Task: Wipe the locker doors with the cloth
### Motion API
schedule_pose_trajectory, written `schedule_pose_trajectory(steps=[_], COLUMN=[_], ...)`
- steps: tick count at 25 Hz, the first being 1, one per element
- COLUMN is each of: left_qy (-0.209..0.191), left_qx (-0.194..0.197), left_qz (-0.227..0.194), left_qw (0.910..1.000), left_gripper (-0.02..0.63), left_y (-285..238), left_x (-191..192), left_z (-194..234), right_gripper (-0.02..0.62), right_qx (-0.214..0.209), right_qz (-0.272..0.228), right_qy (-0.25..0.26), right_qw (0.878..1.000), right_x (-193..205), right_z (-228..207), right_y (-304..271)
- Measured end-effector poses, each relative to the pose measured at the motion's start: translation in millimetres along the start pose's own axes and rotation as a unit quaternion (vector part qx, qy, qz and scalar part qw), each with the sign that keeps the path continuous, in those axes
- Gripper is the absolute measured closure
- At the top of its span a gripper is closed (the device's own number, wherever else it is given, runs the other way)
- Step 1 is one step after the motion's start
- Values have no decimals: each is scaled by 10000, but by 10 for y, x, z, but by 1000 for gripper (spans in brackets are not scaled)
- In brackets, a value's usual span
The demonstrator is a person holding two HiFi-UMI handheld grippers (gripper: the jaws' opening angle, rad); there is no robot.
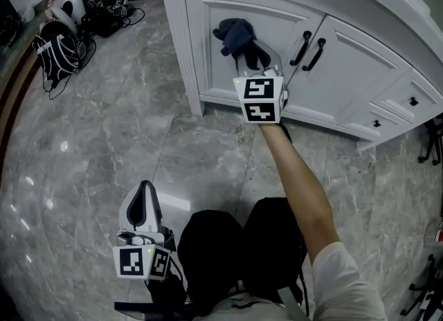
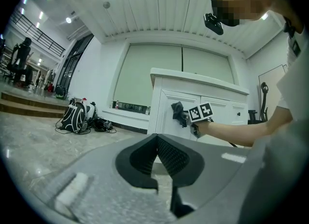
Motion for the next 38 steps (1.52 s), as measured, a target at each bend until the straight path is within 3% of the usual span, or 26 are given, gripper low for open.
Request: schedule_pose_trajectory(steps=[13, 17, 22, 28, 33, 38], left_qy=[5, 33, 100, 147, 135, 134], left_qx=[0, -3, -7, -78, -176, -193], left_qz=[11, 19, 14, 65, 55, 30], left_qw=[10000, 10000, 9999, 9998, 9997, 9997], left_gripper=[604, 604, 604, 604, 604, 604], left_y=[-22, -22, -38, 8, 39, 50], left_x=[28, 45, 80, 98, 83, 63], left_z=[-56, -50, -13, 68, 161, 201], right_gripper=[522, 522, 522, 522, 523, 523], right_qx=[960, 611, -311, -1239, -1094, -792], right_qz=[21, -210, -515, -267, 288, 375], right_qy=[-366, -122, 176, -92, -375, -475], right_qw=[9947, 9978, 9980, 9919, 9929, 9950], right_x=[218, 162, 39, 199, 461, 539], right_z=[-534, -337, 284, 901, 839, 545], right_y=[482, 590, 519, -31, -437, -400])
Point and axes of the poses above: the fingertips, and each gripper's own axes: y backward along the fingers, z to its left, x out of its underside, the point moved 10 cm from there along y, backward along the fingers, and after that the axes turned 8 degrees about -x, right-handed, at the moved point
